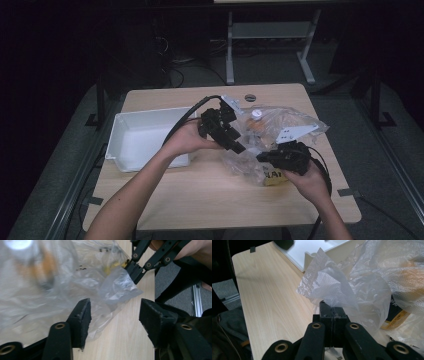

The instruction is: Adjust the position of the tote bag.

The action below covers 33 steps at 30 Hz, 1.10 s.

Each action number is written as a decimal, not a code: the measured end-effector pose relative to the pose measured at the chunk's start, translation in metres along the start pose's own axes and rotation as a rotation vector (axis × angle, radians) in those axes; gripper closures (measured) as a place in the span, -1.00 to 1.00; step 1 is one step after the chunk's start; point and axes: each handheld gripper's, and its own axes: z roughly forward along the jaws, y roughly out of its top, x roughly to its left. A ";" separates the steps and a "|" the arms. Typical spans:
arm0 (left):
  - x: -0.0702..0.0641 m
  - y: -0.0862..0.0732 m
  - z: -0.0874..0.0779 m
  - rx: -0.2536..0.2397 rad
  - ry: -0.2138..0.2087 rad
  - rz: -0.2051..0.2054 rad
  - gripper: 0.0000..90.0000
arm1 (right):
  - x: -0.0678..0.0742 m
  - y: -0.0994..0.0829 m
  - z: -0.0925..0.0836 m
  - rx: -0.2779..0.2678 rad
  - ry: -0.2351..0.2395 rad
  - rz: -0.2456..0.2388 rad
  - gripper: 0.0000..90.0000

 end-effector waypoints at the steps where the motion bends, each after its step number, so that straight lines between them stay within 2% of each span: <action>1: -0.001 0.000 0.006 0.006 -0.002 0.000 -0.12 | 0.000 0.000 -0.002 -0.007 -0.001 0.004 0.98; 6: -0.002 0.004 0.018 0.012 -0.023 -0.006 -0.14 | 0.003 0.002 -0.005 -0.023 0.008 0.007 0.98; 9: -0.001 0.005 0.022 0.023 -0.026 -0.007 -0.08 | 0.004 0.003 -0.005 -0.022 0.011 -0.001 0.98; 12: 0.000 0.005 0.028 0.043 -0.035 -0.007 0.18 | 0.007 0.003 -0.004 -0.018 0.024 -0.018 0.98; 18: -0.001 0.003 0.033 0.072 -0.048 -0.001 0.65 | 0.009 0.001 -0.005 -0.017 0.030 -0.023 0.97; 21: -0.002 0.001 0.034 0.091 -0.049 0.026 0.89 | 0.011 0.000 -0.004 -0.013 0.035 -0.030 0.96; 23: -0.002 0.001 0.034 0.094 -0.045 0.032 0.93 | 0.011 0.000 -0.004 -0.009 0.040 -0.031 0.91; 25: -0.003 -0.002 0.034 0.108 -0.048 0.043 0.96 | 0.012 0.000 -0.003 -0.002 0.042 -0.027 0.67; 26: -0.003 -0.003 0.033 0.112 -0.046 0.042 0.97 | 0.011 0.000 -0.004 0.006 0.054 -0.031 0.45; 27: -0.003 -0.004 0.033 0.114 -0.043 0.044 0.97 | 0.011 0.000 -0.004 0.006 0.054 -0.031 0.45; 28: -0.003 -0.007 0.032 0.116 -0.044 0.047 0.97 | 0.009 -0.001 -0.008 0.005 0.063 -0.029 0.34; 30: -0.002 -0.011 0.030 0.122 -0.041 0.040 0.97 | 0.007 -0.001 -0.010 0.002 0.069 -0.024 0.28; 33: 0.000 -0.018 0.027 0.123 -0.036 0.038 0.97 | 0.001 -0.004 -0.021 -0.006 0.056 -0.008 0.21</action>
